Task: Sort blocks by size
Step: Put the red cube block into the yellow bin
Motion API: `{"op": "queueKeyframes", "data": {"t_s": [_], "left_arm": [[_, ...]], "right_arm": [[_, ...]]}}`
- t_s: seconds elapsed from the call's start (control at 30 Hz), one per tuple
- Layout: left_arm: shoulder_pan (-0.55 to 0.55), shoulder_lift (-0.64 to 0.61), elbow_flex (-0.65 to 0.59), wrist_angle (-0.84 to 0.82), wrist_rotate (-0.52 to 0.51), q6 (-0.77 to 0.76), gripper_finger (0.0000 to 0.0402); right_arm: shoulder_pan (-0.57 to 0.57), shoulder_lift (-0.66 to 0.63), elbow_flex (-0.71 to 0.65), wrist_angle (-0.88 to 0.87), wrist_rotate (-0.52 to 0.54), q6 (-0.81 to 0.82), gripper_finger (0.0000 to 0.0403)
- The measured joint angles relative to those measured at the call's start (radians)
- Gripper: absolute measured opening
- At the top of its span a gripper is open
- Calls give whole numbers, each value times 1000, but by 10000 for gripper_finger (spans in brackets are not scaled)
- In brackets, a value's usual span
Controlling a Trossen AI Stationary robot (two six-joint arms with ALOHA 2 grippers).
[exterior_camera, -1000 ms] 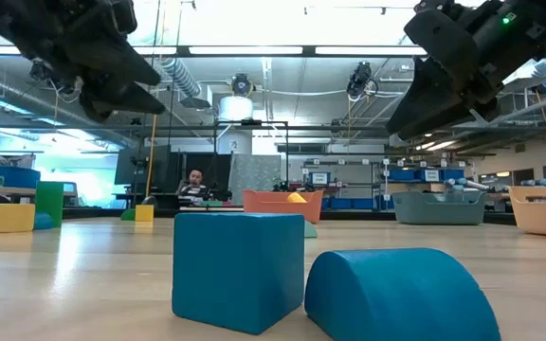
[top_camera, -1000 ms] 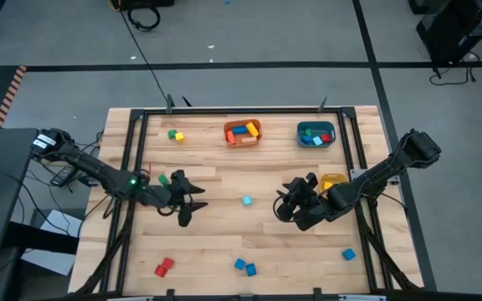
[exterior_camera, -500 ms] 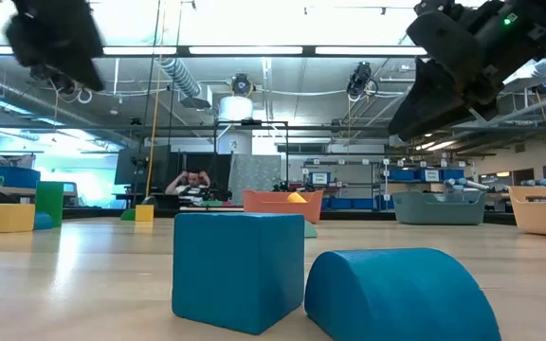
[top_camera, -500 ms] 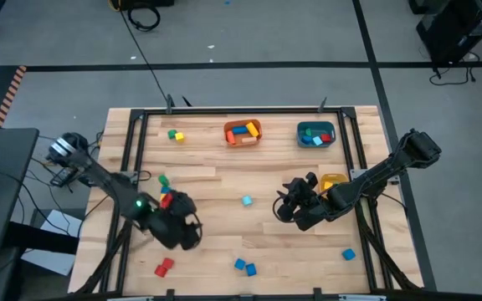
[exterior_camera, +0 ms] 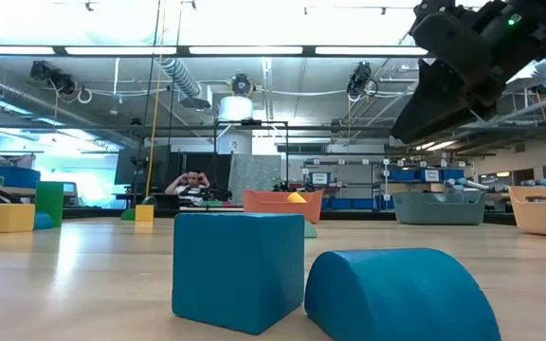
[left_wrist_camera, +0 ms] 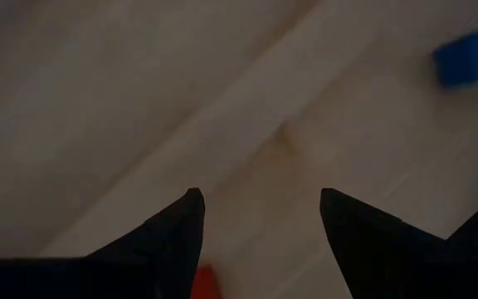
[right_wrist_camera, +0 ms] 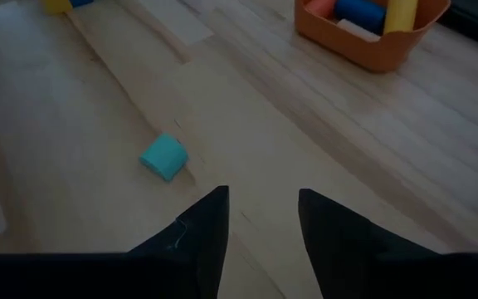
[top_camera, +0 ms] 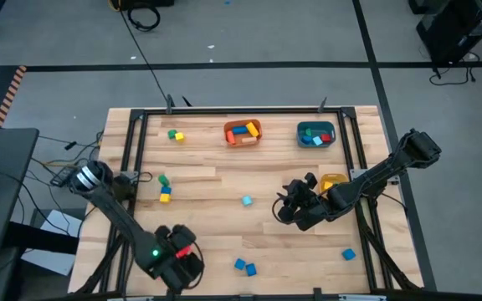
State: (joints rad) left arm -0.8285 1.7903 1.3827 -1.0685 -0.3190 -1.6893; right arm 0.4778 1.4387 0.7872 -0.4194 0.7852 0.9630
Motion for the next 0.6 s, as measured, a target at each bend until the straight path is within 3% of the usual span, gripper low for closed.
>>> {"op": "queueKeyframes", "data": {"t_s": [0.2, 0.6], "left_arm": [[-58, 54, 0, -15, 110, -95, 247], [-152, 57, -11, -49, 171, -350, 247]], "right_arm": [[7, 0, 0, 5, -67, 2, 160], [125, 0, 0, 41, -76, 11, 158]]}}
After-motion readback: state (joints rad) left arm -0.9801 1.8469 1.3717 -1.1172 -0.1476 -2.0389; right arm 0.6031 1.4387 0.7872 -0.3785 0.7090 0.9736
